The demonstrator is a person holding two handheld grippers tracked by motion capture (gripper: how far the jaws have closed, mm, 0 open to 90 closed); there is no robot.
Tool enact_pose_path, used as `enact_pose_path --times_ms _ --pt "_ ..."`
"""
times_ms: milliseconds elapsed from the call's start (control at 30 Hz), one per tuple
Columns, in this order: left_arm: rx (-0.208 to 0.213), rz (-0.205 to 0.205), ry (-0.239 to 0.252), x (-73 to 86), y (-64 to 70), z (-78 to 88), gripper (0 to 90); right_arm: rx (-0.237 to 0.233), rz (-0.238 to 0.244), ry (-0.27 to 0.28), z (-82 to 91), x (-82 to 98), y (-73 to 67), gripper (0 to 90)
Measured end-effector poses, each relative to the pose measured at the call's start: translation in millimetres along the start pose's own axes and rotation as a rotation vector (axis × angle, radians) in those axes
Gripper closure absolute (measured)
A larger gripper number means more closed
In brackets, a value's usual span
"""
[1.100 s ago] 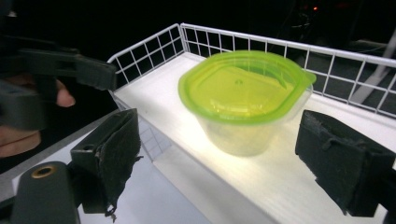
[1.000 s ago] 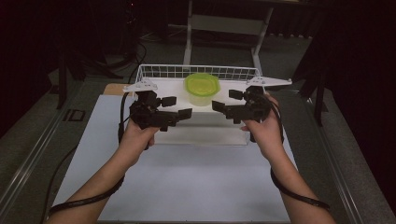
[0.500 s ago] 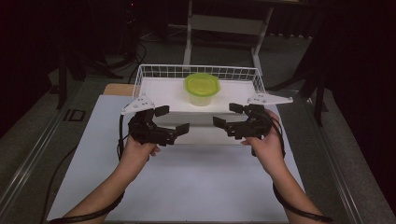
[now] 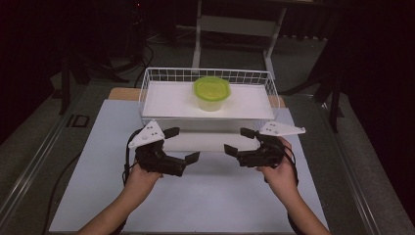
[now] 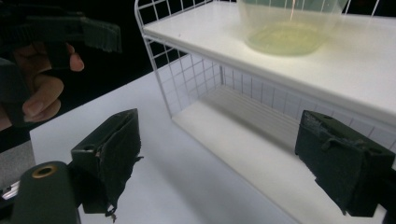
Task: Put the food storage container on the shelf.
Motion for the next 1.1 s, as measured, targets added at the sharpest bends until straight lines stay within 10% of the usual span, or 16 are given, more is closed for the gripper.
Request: enact_pose_path --times_ms 1100 --pt "0.065 0.010 -0.071 87.8 15.3 28.1 1.0 -0.054 -0.081 -0.054 32.0 102.7 -19.3 14.6"
Point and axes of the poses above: each handheld gripper's, and its own axes: z roughly backward along the jaws, x roughly out of its underside, y roughly to its right, the point moved 7 cm from there along -z, roughly forward along the jaws, and after that the axes turned 7 degrees about y, right-handed, at the moved point
